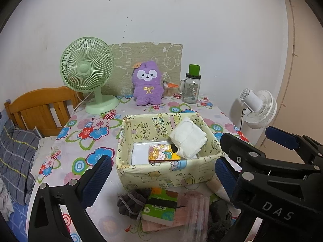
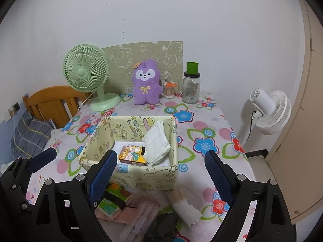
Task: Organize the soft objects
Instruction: 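Withdraw both tools from the box toward the remaining items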
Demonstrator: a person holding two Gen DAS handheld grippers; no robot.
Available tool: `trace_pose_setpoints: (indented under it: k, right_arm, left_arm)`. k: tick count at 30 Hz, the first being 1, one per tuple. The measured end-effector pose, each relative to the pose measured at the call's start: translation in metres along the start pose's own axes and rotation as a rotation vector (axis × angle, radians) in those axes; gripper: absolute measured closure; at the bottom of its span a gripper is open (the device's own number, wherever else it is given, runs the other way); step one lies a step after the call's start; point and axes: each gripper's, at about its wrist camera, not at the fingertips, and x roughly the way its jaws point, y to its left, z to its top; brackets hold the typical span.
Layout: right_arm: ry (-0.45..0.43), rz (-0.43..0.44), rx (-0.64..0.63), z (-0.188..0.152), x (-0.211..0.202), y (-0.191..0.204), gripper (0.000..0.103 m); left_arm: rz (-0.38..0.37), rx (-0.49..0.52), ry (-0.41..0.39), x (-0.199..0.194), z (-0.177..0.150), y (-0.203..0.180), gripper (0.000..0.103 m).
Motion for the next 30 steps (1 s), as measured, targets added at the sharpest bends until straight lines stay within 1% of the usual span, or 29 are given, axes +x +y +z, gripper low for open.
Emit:
trace_pose_setpoints:
  k: [6,10,19,30]
  right_arm:
    - [-0.028,0.014,-0.003,-0.009,-0.013,0.000,0.013]
    - [-0.030,-0.004,-0.013,-0.016,-0.018,0.000,0.013]
    - [-0.040,-0.016,-0.002,-0.034,-0.023,-0.004,0.013]
    - [-0.030,0.002,0.007,-0.053,-0.022,-0.010,0.013]
  left_arm:
    - [-0.012,-0.005,0.002,-0.005,-0.010,-0.002,0.000]
    - [-0.029,-0.010,-0.005,-0.009,-0.017,-0.004,0.000]
    - [-0.055,0.005,-0.007,-0.011,-0.036,-0.011,0.000]
    - [-0.046,0.001,0.000,-0.012,-0.054,-0.015,0.001]
